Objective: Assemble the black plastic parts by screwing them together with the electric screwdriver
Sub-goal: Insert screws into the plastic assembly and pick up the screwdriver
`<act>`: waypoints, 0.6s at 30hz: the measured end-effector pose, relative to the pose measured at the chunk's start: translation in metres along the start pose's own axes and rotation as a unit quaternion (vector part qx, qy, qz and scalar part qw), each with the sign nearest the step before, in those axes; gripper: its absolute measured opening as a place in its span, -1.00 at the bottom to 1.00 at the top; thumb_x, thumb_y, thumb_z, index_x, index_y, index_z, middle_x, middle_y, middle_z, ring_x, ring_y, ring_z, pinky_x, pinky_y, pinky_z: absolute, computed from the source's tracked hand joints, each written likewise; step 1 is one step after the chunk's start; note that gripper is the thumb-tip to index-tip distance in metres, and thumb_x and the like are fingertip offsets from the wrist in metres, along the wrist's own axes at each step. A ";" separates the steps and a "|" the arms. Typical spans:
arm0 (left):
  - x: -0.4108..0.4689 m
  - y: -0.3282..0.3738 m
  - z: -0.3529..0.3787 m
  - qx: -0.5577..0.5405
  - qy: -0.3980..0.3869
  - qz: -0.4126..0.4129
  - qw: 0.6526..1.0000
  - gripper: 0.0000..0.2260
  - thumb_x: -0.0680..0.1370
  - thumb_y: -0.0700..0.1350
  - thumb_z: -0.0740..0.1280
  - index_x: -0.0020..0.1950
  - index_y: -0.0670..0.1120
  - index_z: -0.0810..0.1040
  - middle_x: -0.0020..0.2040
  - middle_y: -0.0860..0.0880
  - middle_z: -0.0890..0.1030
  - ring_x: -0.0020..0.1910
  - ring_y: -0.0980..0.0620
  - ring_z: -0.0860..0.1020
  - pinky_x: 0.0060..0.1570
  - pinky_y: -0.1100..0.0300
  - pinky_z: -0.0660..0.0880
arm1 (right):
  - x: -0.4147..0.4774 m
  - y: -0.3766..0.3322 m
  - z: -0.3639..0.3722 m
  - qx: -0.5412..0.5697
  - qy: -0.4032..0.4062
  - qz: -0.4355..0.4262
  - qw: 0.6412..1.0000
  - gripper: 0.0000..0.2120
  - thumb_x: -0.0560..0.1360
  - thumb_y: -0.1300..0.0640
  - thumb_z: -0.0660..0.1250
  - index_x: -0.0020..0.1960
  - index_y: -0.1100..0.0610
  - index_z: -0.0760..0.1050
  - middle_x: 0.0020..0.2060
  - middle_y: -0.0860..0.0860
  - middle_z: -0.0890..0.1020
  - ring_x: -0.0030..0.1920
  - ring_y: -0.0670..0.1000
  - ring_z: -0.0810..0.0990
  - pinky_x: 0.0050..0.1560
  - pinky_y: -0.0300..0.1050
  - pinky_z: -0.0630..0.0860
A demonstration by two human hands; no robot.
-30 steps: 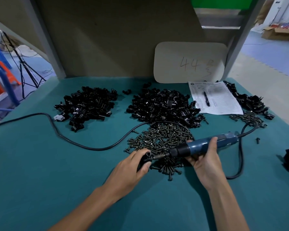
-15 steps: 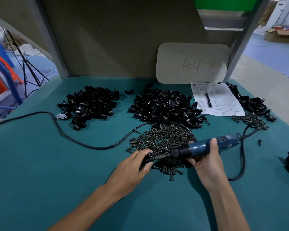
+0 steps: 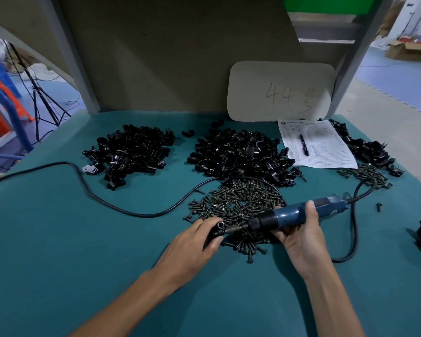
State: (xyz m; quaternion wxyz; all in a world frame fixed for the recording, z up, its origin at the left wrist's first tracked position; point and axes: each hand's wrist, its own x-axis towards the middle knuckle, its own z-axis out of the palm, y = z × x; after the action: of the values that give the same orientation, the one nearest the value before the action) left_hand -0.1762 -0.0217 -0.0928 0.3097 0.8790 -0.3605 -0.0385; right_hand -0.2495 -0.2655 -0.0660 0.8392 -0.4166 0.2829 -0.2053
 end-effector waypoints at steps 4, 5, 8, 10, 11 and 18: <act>0.001 0.001 0.000 0.004 -0.002 0.001 1.000 -0.61 0.61 0.35 -0.05 0.41 0.30 0.18 0.04 0.26 0.40 -0.08 0.27 0.47 -0.18 0.30 0.39 | -0.001 0.000 0.000 -0.005 0.003 -0.002 1.000 -0.47 0.66 -0.23 0.15 0.42 0.16 0.36 0.03 0.16 0.67 -0.02 0.04 0.71 -0.08 -0.04 0.71; 0.001 0.001 0.000 0.005 -0.003 0.002 1.000 -0.60 0.61 0.35 -0.06 0.41 0.30 0.18 0.04 0.26 0.40 -0.09 0.27 0.46 -0.17 0.29 0.40 | -0.001 0.000 0.001 -0.005 0.003 -0.002 1.000 -0.45 0.66 -0.23 0.15 0.44 0.17 0.35 0.03 0.16 0.67 -0.01 0.05 0.71 -0.07 -0.03 0.71; 0.000 0.003 -0.001 0.004 -0.007 0.000 1.000 -0.58 0.59 0.36 -0.09 0.41 0.28 0.16 0.10 0.26 0.40 -0.07 0.22 0.48 -0.08 0.22 0.47 | -0.001 0.000 0.001 -0.002 0.000 -0.001 1.000 -0.42 0.66 -0.22 0.15 0.48 0.19 0.32 0.06 0.16 0.65 0.01 0.04 0.70 -0.08 -0.03 0.71; 0.000 0.004 -0.002 0.002 -0.009 -0.001 1.000 -0.57 0.59 0.35 -0.10 0.42 0.27 0.16 0.12 0.24 0.40 -0.03 0.19 0.48 -0.03 0.16 0.51 | -0.002 0.001 0.001 -0.004 0.000 0.000 1.000 -0.41 0.67 -0.21 0.15 0.50 0.20 0.31 0.11 0.19 0.62 0.06 0.07 0.68 -0.07 -0.03 0.71; 0.000 0.005 -0.003 0.001 -0.010 0.000 1.000 -0.57 0.59 0.35 -0.09 0.41 0.27 0.16 0.12 0.24 0.40 -0.03 0.18 0.48 -0.02 0.14 0.52 | -0.002 0.001 0.001 -0.004 0.000 0.000 1.000 -0.41 0.67 -0.21 0.15 0.50 0.20 0.30 0.13 0.19 0.61 0.10 0.09 0.66 -0.08 -0.03 0.70; 0.000 0.005 -0.003 -0.003 -0.015 -0.003 1.000 -0.56 0.58 0.35 -0.09 0.42 0.27 0.17 0.12 0.23 0.40 -0.03 0.17 0.49 -0.02 0.13 0.52 | -0.003 0.000 0.002 0.001 0.005 0.006 1.000 -0.42 0.66 -0.22 0.15 0.49 0.17 0.32 0.19 0.20 0.61 0.14 0.10 0.66 -0.08 -0.02 0.68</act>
State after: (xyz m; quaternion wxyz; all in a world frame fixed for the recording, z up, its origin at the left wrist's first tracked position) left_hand -0.1784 -0.0227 -0.0877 0.3070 0.8782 -0.3628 -0.0537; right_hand -0.2500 -0.2625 -0.0639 0.8393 -0.4132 0.2896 -0.2023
